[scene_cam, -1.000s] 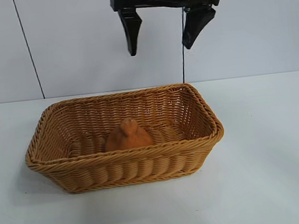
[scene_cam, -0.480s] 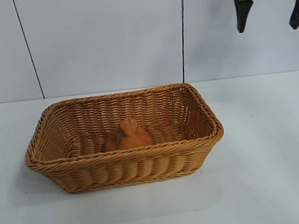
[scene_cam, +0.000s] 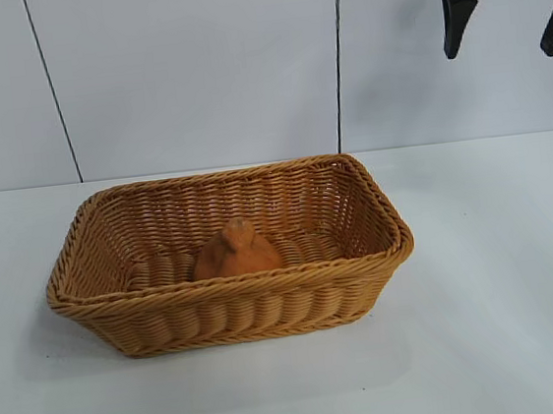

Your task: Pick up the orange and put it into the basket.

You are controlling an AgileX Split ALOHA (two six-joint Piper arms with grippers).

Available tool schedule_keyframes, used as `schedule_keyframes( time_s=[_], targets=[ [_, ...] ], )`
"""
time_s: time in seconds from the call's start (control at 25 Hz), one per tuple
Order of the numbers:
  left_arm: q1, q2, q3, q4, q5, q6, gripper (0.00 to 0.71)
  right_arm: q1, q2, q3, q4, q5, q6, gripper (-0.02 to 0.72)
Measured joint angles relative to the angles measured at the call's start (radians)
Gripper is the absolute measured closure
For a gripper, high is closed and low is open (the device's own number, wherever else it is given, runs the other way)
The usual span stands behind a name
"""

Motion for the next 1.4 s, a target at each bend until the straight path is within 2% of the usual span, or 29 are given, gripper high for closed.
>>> schedule_keyframes(
  time_s=[0.16,0.28,0.64,0.76,0.84,0.88,0.92,1.08,1.28,1.4],
  targets=[
    [0.0,0.0,0.0,0.0,0.0,0.0,0.056,-0.004,-0.035,0.034,-0.025,-0.001,0.0,0.01],
    [0.0,0.0,0.0,0.0,0.0,0.0,0.056,-0.004,-0.095,0.138,-0.045,-0.002,0.0,0.01],
    [0.0,0.0,0.0,0.0,0.0,0.0,0.056,-0.004,-0.488,0.756,-0.051,-0.002,-0.001,0.01],
    [0.0,0.0,0.0,0.0,0.0,0.0,0.056,-0.004,-0.619,0.896,-0.051,-0.002,-0.001,0.01],
    [0.0,0.0,0.0,0.0,0.0,0.0,0.056,-0.004,-0.8,1.064,-0.051,-0.029,-0.003,0.01],
    [0.0,0.0,0.0,0.0,0.0,0.0,0.056,-0.004,-0.8,1.064,-0.051,-0.029,-0.003,0.01],
    [0.0,0.0,0.0,0.0,0.0,0.0,0.056,-0.004,-0.931,1.176,-0.05,-0.082,-0.003,0.01],
    [0.0,0.0,0.0,0.0,0.0,-0.001,0.056,-0.004,-1.181,1.341,-0.049,-0.159,-0.005,0.01],
    [0.0,0.0,0.0,0.0,0.0,-0.001,0.056,-0.004,-1.456,1.478,-0.047,-0.182,-0.008,0.01],
    [0.0,0.0,0.0,0.0,0.0,-0.001,0.056,-0.004,-1.585,1.494,-0.043,-0.186,-0.011,0.01]
  ],
)
